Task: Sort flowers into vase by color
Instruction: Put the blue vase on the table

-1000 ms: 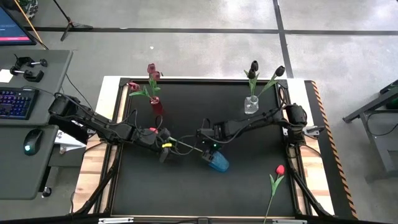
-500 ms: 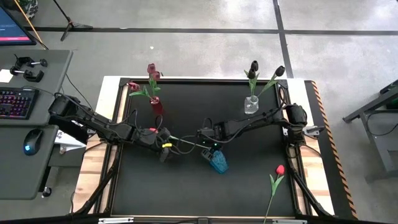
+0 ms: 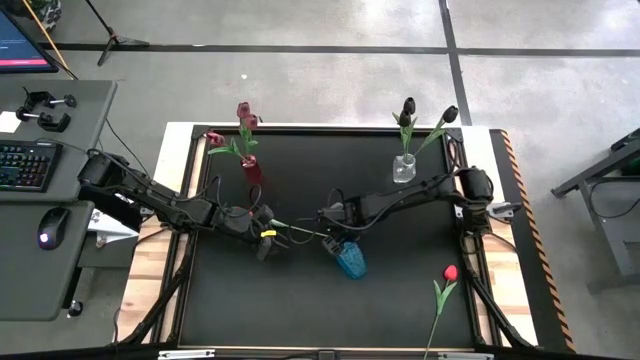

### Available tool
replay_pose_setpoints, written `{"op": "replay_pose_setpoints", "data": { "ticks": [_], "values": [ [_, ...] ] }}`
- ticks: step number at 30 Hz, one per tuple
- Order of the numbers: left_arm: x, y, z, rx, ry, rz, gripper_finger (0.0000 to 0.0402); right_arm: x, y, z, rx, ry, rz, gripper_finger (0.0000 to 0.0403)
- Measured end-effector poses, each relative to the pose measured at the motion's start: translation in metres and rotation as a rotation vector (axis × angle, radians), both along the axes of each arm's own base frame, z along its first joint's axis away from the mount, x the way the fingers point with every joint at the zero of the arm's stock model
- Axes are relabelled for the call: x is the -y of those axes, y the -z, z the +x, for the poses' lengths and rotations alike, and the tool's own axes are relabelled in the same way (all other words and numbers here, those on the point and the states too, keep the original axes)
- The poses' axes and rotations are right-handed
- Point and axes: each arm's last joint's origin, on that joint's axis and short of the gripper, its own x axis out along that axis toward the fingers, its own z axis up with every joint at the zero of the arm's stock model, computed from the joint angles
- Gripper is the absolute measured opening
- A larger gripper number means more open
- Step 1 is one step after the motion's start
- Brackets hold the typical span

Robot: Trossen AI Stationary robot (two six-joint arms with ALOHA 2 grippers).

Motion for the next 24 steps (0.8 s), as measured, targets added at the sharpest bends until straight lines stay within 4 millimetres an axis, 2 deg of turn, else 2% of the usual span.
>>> {"op": "replay_pose_setpoints", "data": {
  "ticks": [6,11,13,15,20,24],
  "values": [
    [0.000,0.000,0.000,0.003,-0.001,-0.003,0.0248,0.000,0.012,0.003,-0.019,0.019,0.000,0.0230],
    [0.000,-0.001,0.000,0.003,-0.009,-0.019,0.0248,-0.001,0.013,0.003,-0.036,0.012,0.012,0.0169],
    [0.000,-0.003,0.000,0.016,-0.004,-0.036,0.0248,0.000,0.008,0.000,-0.031,0.005,0.008,0.0166],
    [0.000,-0.010,0.000,0.061,0.025,-0.064,0.0248,0.000,-0.003,-0.003,-0.014,-0.011,-0.007,0.0166],
    [-0.010,-0.037,-0.004,0.222,0.030,-0.095,0.0248,0.006,-0.045,-0.019,0.052,-0.047,-0.100,0.0166],
    [-0.025,-0.062,-0.014,0.376,-0.023,-0.086,0.0248,0.010,-0.081,-0.031,0.175,-0.029,-0.335,0.0166]
  ]
}}
